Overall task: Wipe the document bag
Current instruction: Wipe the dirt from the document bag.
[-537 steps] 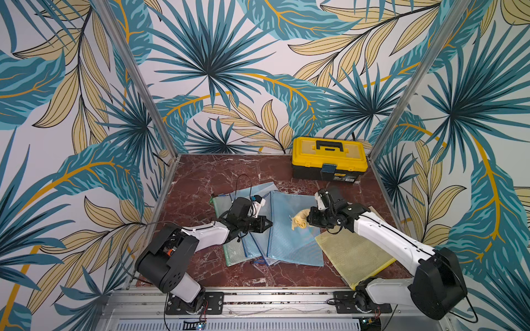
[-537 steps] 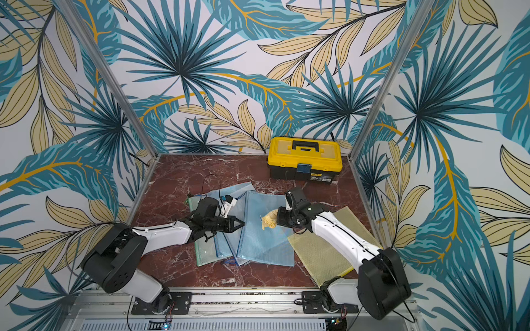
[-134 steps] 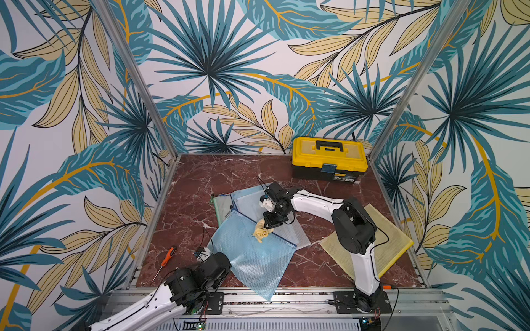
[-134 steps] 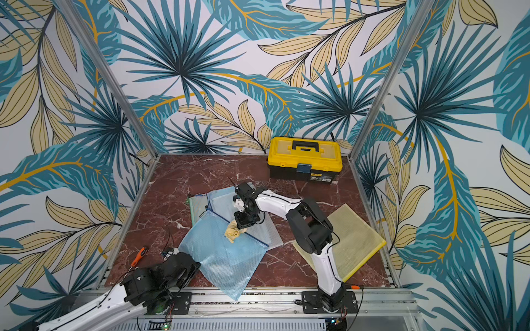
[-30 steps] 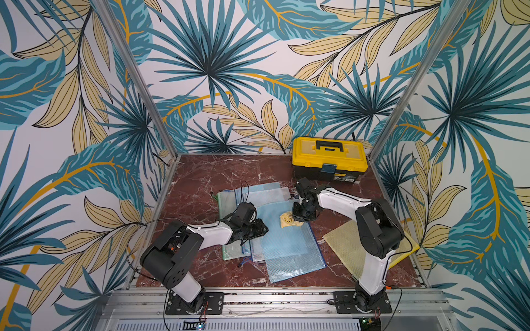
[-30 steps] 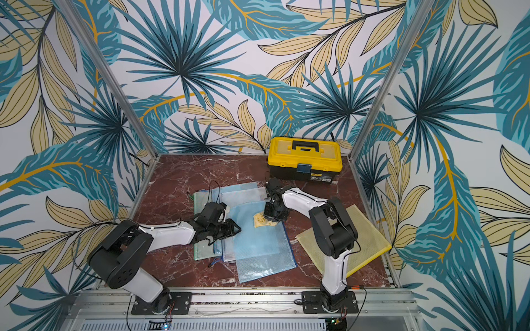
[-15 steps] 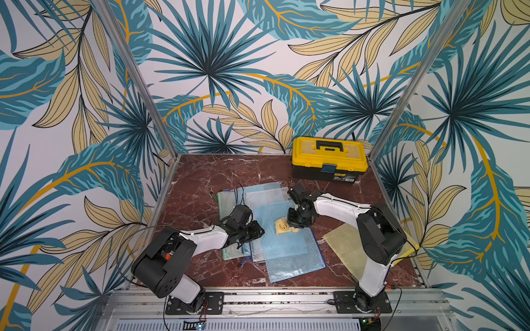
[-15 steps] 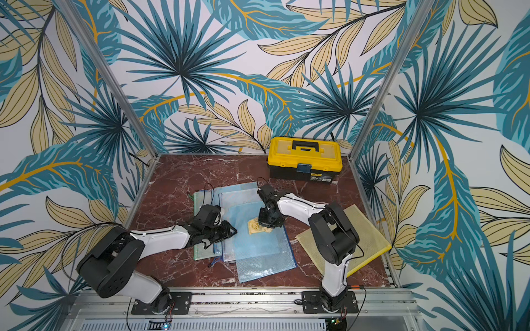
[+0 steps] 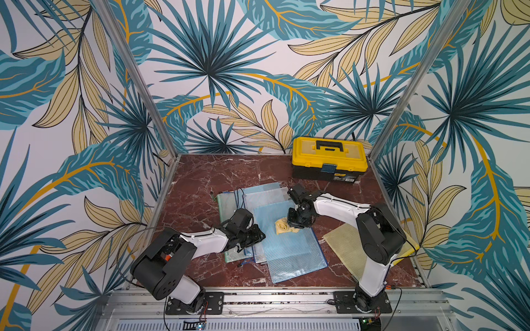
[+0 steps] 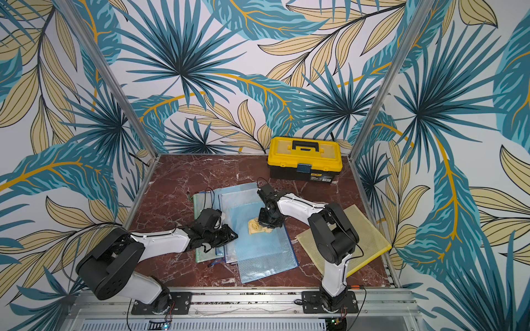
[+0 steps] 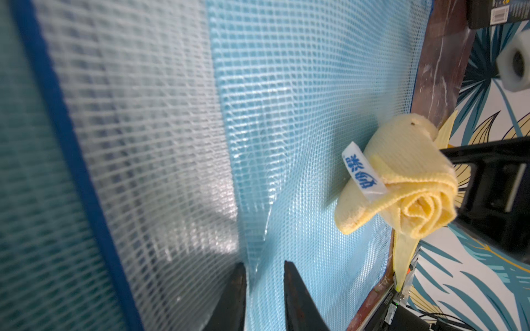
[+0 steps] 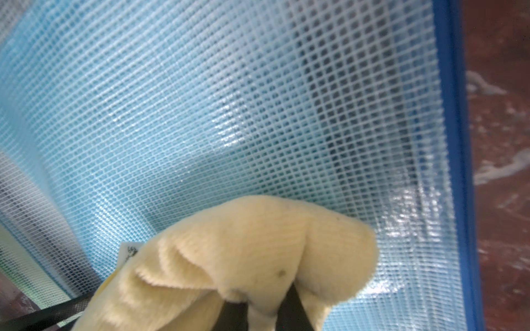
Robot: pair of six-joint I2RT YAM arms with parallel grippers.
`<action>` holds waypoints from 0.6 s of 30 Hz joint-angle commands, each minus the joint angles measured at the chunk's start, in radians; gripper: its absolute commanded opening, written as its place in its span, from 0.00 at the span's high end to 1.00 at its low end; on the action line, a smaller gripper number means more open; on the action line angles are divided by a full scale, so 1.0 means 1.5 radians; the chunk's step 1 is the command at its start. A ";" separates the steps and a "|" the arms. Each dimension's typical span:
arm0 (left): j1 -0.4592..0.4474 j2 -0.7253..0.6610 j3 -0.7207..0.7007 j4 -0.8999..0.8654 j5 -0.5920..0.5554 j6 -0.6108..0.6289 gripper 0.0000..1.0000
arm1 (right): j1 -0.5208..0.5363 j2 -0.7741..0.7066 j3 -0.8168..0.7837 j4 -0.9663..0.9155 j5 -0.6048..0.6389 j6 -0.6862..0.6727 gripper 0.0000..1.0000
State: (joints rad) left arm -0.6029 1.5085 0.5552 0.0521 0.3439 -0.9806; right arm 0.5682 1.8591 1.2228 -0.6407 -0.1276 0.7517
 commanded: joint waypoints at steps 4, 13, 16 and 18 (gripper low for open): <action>-0.006 -0.009 -0.023 -0.025 -0.020 -0.018 0.85 | 0.000 0.012 0.008 -0.026 -0.006 -0.004 1.00; -0.006 0.007 0.009 -0.025 -0.030 -0.010 1.00 | 0.082 0.019 0.051 -0.045 -0.011 0.006 1.00; -0.006 0.020 0.018 -0.025 -0.029 -0.009 1.00 | 0.102 0.031 0.040 -0.029 -0.015 0.020 1.00; -0.006 0.021 0.022 -0.026 -0.032 -0.009 1.00 | 0.102 0.035 0.024 -0.018 -0.021 0.025 1.00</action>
State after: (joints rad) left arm -0.6083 1.5238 0.5686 0.0296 0.3176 -1.0031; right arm 0.7235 1.8835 1.2911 -0.6739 -0.1459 0.7628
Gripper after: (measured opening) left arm 0.043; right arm 0.150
